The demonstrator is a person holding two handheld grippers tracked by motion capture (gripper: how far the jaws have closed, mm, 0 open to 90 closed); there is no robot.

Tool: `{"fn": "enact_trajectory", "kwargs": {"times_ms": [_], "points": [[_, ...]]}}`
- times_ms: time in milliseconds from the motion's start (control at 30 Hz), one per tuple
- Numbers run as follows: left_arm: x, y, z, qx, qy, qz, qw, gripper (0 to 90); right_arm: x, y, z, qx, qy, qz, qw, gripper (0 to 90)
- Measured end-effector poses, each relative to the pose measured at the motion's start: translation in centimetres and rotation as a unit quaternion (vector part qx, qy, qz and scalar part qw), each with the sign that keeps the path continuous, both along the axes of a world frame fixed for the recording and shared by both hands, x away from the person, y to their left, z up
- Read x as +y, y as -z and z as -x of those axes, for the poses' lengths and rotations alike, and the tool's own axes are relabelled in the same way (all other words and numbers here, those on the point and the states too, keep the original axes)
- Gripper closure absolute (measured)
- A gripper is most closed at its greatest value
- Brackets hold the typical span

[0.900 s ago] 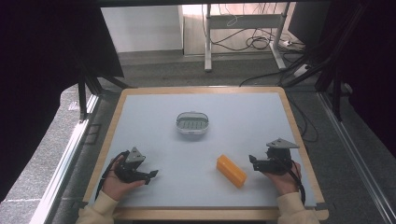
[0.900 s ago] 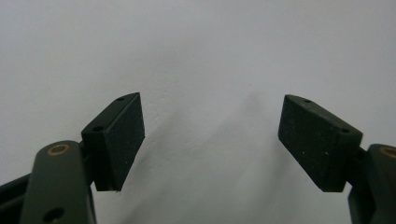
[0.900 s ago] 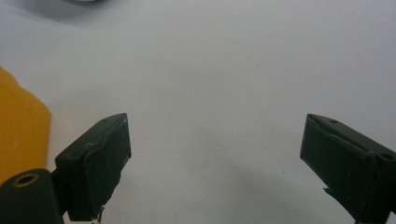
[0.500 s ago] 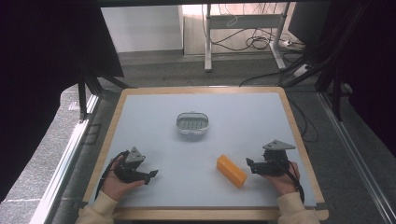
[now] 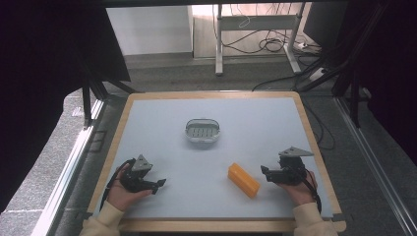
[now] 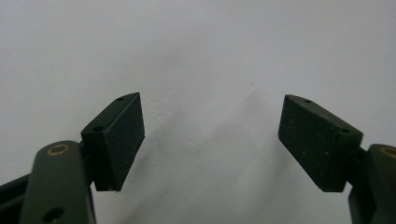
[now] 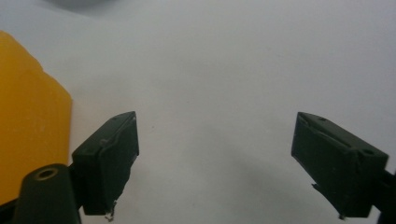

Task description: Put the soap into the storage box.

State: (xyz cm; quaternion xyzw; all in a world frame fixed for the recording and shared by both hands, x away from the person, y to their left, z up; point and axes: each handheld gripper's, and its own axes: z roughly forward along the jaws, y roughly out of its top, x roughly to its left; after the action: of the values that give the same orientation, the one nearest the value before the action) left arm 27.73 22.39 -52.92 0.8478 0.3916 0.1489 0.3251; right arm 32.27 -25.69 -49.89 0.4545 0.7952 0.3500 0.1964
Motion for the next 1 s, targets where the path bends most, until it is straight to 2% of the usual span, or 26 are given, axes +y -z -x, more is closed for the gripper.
{"fn": "enact_trajectory", "kwargs": {"times_ms": [300, 600, 700, 867, 900, 933, 1000], "points": [[0.1, -0.1, 0.0, -0.001, -0.002, 0.002, 1.0, 22.5, 0.3, -0.9, 0.2, -0.003, -0.006, -0.003, 1.0, 17.2], [0.3, -0.1, 0.1, -0.001, -0.01, 0.007, 0.9999, 22.5, 0.9, -2.8, 0.4, -0.005, -0.016, -0.006, 0.9998, 17.5], [0.2, -0.1, 0.0, 0.0, -0.002, 0.004, 1.0, 22.5, 1.0, -3.4, 0.2, 0.005, -0.025, 0.002, 0.9997, 19.4], [0.3, -0.2, 0.1, -0.002, -0.003, 0.009, 1.0, 22.5, 1.3, -4.6, 0.0, 0.007, -0.032, 0.002, 0.9995, 21.8], [0.3, -0.2, 0.1, -0.002, -0.004, 0.009, 1.0, 22.5, 1.3, -4.9, -0.1, 0.01, -0.033, 0.002, 0.9994, 22.8], [0.3, -0.2, 0.1, -0.002, -0.003, 0.01, 0.9999, 22.5, 1.6, -5.4, -0.3, 0.023, -0.04, -0.004, 0.9989, 23.1], [0.3, -0.2, 0.1, -0.002, -0.003, 0.01, 0.9999, 22.5, 1.7, -5.6, -0.3, 0.025, -0.042, -0.002, 0.9988, 23.3]]}}
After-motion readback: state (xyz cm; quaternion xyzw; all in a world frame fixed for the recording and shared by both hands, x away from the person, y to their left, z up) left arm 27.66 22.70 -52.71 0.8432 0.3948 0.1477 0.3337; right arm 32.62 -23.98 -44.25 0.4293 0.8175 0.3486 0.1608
